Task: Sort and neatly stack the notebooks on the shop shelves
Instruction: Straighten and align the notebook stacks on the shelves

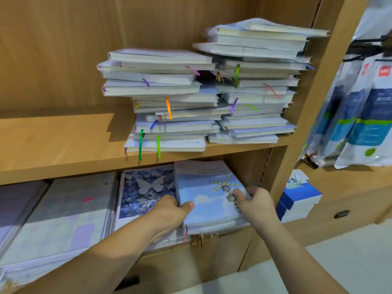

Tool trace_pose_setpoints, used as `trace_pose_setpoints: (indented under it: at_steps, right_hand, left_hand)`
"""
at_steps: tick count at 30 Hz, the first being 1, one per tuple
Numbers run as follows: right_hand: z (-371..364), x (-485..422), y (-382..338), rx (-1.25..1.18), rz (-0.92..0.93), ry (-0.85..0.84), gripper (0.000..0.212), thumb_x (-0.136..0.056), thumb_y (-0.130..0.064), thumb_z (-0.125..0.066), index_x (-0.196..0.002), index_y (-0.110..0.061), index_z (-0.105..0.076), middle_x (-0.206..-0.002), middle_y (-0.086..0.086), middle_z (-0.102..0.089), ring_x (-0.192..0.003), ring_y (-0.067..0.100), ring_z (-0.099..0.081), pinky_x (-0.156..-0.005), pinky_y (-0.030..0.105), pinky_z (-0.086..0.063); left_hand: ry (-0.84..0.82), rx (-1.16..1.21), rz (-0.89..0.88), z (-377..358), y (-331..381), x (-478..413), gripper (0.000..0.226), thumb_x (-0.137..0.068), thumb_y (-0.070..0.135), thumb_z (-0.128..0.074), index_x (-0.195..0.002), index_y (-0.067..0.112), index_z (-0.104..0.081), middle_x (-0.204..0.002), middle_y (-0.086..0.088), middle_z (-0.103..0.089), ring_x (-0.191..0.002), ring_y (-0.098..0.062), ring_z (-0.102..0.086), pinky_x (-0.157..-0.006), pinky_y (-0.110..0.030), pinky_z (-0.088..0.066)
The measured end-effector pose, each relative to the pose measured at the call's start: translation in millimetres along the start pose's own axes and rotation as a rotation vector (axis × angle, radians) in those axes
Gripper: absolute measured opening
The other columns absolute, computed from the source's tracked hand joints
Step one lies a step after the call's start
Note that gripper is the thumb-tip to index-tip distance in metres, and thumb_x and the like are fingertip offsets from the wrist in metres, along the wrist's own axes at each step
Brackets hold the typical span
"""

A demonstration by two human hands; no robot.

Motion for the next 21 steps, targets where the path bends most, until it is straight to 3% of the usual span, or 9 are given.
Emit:
trace_pose_setpoints:
  at_steps: [2,4,5,8,10,12,14,17,21]
  right_hand:
    - [5.9,-1.8,-2.4,-0.039,0.039,0.092,0.037,-0.095,-0.044,-0.069,-0.073,-0.017,-0.057,-0.055,-0.007,-0.05,-0.051,0.009,-0.045,-0.046,0.027,-0.034]
    - [11.0,0.0,-3.2,-0.115,0.048,0.159,0.031,-0.093,-0.043,-0.072,-0.096,-0.012,-0.07,-0.069,-0.007,-0.061,-0.062,0.005,-0.054,-0.057,0.032,-0.043]
    - [13.3,0.1,-1.7,-0.153,0.041,0.193,0.038,-0.092,-0.042,-0.073,-0.111,-0.008,-0.071,-0.076,-0.01,-0.061,-0.068,0.003,-0.055,-0.061,0.032,-0.045]
    - [18.7,0.1,5.1,-0.259,-0.005,0.256,0.058,-0.091,-0.04,-0.075,-0.135,-0.004,-0.062,-0.111,0.002,-0.072,-0.102,0.02,-0.066,-0.083,0.03,-0.046]
    - [15.1,-3.6,9.5,-0.304,-0.026,0.241,0.06,-0.093,-0.038,-0.073,-0.142,-0.006,-0.057,-0.136,0.009,-0.064,-0.126,0.029,-0.058,-0.096,0.033,-0.046]
    - [8.8,-6.2,15.4,-0.308,-0.047,0.192,0.061,-0.095,-0.035,-0.07,-0.147,-0.007,-0.052,-0.144,0.008,-0.058,-0.134,0.03,-0.053,-0.105,0.037,-0.044]
    - [4.5,-5.7,23.0,-0.282,-0.081,0.112,0.062,-0.097,-0.031,-0.068,-0.15,-0.008,-0.047,-0.145,0.007,-0.057,-0.133,0.029,-0.053,-0.108,0.039,-0.043]
    - [2.7,-2.3,32.1,-0.207,-0.095,-0.02,0.05,-0.096,-0.029,-0.067,-0.142,-0.013,-0.054,-0.128,0.0,-0.066,-0.113,0.022,-0.062,-0.103,0.042,-0.051]
    - [14.6,1.1,35.5,0.019,0.009,-0.054,0.03,-0.091,-0.042,-0.071,-0.112,-0.022,-0.066,-0.101,-0.008,-0.072,-0.098,0.019,-0.067,-0.075,0.032,-0.053]
  left_hand:
    - [0.002,0.043,-0.013,-3.7,4.9,-4.9,0.039,-0.102,0.041,-0.059,-0.074,0.024,-0.038,-0.067,0.007,-0.038,-0.058,-0.008,-0.039,-0.048,-0.021,-0.031]
    - [0.017,0.078,-0.03,-7.7,9.8,-10.1,0.039,-0.102,0.038,-0.059,-0.073,0.022,-0.04,-0.062,0.005,-0.037,-0.05,-0.007,-0.042,-0.044,-0.02,-0.031]
    - [0.025,0.099,-0.034,-10.2,11.7,-13.3,0.039,-0.102,0.037,-0.059,-0.073,0.02,-0.04,-0.061,0.003,-0.037,-0.044,-0.006,-0.043,-0.041,-0.019,-0.031]
    - [0.047,0.098,-0.004,-17.9,14.6,-23.0,0.039,-0.103,0.04,-0.057,-0.077,0.017,-0.038,-0.067,-0.001,-0.041,-0.05,-0.01,-0.049,-0.046,-0.024,-0.035]
    - [0.045,0.05,0.01,-23.0,16.2,-31.4,0.041,-0.103,0.042,-0.056,-0.077,0.016,-0.038,-0.067,-0.002,-0.038,-0.055,-0.016,-0.047,-0.051,-0.028,-0.033]
    - [0.039,-0.101,0.004,-26.5,19.2,-38.9,0.043,-0.102,0.046,-0.055,-0.077,0.016,-0.037,-0.07,-0.003,-0.034,-0.061,-0.021,-0.038,-0.059,-0.032,-0.028]
    - [0.037,-0.29,-0.028,-30.1,22.1,-43.4,0.045,-0.102,0.049,-0.054,-0.076,0.016,-0.039,-0.069,-0.003,-0.036,-0.061,-0.023,-0.037,-0.06,-0.033,-0.027]
    - [0.05,-0.474,-0.069,-34.0,25.4,-44.3,0.043,-0.1,0.053,-0.055,-0.081,0.015,-0.045,-0.071,-0.004,-0.046,-0.063,-0.023,-0.045,-0.058,-0.031,-0.032]
    - [0.24,-0.514,-0.244,-18.3,40.1,-27.2,0.039,-0.099,0.051,-0.057,-0.101,0.013,-0.053,-0.086,-0.009,-0.062,-0.079,-0.03,-0.061,-0.064,-0.037,-0.051]
Point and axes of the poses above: each hand's wrist, its own x-axis away from the middle knuckle, its own z-axis out of the back of the hand, y = z × x, the point moved 8 cm from there along -x, towards the middle knuckle
